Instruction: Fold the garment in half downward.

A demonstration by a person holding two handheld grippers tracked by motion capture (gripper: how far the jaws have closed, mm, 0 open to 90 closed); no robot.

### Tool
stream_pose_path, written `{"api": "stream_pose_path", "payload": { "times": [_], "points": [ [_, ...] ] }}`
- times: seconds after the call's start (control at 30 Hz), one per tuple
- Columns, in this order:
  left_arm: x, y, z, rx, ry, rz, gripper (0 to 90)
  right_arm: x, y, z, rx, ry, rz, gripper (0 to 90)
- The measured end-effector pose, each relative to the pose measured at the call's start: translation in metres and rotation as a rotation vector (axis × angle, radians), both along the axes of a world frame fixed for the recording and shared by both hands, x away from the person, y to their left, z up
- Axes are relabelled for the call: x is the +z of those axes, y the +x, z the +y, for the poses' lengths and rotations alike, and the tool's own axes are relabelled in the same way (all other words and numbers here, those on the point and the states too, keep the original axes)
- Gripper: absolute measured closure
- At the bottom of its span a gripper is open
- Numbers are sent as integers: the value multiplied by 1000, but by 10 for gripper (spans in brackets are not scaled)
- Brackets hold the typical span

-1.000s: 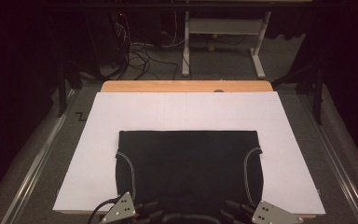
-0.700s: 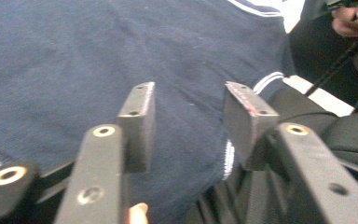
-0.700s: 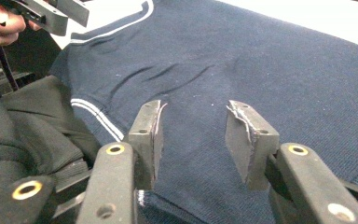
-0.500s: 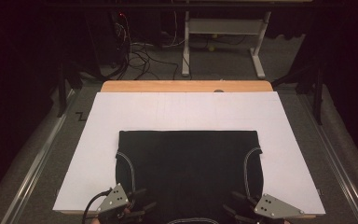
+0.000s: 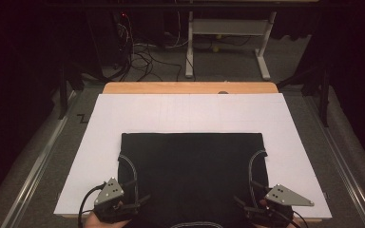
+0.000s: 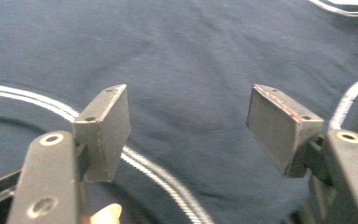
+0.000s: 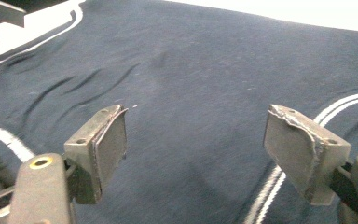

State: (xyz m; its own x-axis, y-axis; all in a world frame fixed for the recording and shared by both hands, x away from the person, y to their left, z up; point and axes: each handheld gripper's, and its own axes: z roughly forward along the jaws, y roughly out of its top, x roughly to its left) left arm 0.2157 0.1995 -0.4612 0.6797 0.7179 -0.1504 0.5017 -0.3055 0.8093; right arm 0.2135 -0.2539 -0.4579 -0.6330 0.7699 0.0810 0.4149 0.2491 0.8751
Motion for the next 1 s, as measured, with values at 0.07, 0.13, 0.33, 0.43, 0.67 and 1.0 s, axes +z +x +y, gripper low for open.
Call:
{"api": "stream_pose_path", "payload": {
  "times": [0.07, 0.13, 0.33, 0.43, 0.67, 1.0],
  "points": [
    [0, 4, 5, 18, -6, -7, 220, -1, 5, -1, -13, -10, 0, 190],
    [0, 7, 9, 30, -13, -6, 192, -3, 9, -2, -21, -11, 3, 166],
    [-1, 15, 24, 87, -24, -15, 121, -4, 12, -6, -38, -18, -8, 128],
    [0, 19, 30, 114, -36, -18, 94, -5, 13, -7, -44, -20, -12, 86],
    [1, 32, 44, 155, -49, -18, 0, -4, 18, -3, -32, -12, -16, 1],
    [6, 57, 65, 201, -89, -8, 0, 6, 29, 16, 15, 0, -38, 1]
  ]
}}
